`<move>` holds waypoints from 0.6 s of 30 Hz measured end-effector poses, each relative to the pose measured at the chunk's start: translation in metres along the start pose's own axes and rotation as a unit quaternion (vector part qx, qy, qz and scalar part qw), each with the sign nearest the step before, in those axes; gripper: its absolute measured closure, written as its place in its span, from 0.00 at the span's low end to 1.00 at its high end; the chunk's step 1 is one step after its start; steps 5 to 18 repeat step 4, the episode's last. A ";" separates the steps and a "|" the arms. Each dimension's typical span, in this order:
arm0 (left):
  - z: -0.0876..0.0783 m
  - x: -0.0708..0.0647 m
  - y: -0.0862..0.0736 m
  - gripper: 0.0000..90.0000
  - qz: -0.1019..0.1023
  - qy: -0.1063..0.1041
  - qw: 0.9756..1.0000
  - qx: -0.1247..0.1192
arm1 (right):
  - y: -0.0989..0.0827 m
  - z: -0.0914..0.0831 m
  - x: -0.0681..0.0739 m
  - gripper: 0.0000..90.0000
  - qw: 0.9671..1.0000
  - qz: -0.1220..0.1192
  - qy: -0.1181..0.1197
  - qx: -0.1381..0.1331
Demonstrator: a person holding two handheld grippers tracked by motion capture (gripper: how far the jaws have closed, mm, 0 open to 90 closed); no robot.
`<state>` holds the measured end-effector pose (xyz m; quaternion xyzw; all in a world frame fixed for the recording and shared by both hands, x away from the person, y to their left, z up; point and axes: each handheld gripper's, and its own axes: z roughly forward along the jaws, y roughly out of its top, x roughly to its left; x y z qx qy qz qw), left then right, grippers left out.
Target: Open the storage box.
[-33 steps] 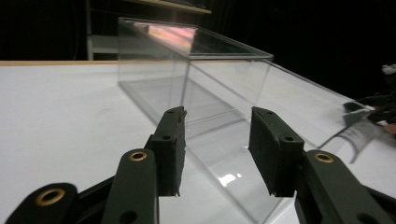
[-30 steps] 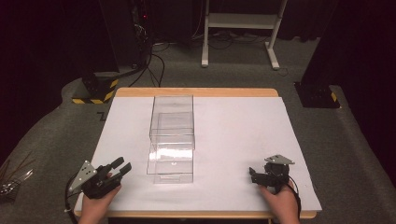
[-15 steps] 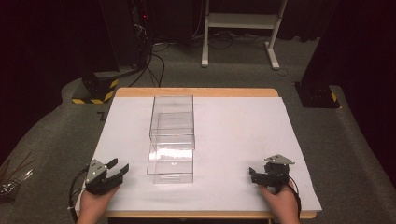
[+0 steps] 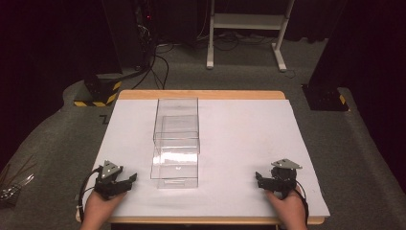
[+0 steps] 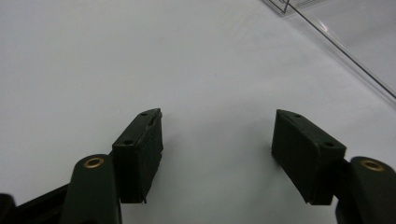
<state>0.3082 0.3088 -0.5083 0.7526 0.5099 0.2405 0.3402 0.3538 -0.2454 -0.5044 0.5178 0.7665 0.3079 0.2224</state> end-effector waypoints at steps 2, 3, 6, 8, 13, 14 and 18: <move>0.000 0.000 0.000 0.38 0.000 0.000 1.000 0.000 | 0.000 0.000 0.000 0.10 1.000 0.002 0.001 0.000; 0.000 0.000 0.000 0.37 0.001 -0.001 1.000 0.000 | 0.000 0.000 0.000 0.10 1.000 0.003 0.001 0.000; 0.000 0.000 0.000 0.38 0.000 -0.001 1.000 0.000 | 0.000 0.000 -0.001 0.10 1.000 0.003 0.002 0.000; 0.000 0.000 0.000 0.38 0.000 -0.001 1.000 0.000 | 0.000 0.000 -0.001 0.10 1.000 0.003 0.002 0.000; 0.000 0.000 0.000 0.38 0.000 -0.001 1.000 0.000 | 0.000 0.000 -0.001 0.10 1.000 0.003 0.002 0.000; 0.000 0.000 0.000 0.38 0.000 -0.001 1.000 0.000 | 0.000 0.000 -0.001 0.10 1.000 0.003 0.002 0.000; 0.000 0.000 0.000 0.38 0.000 -0.001 1.000 0.000 | 0.000 0.000 -0.001 0.10 1.000 0.003 0.002 0.000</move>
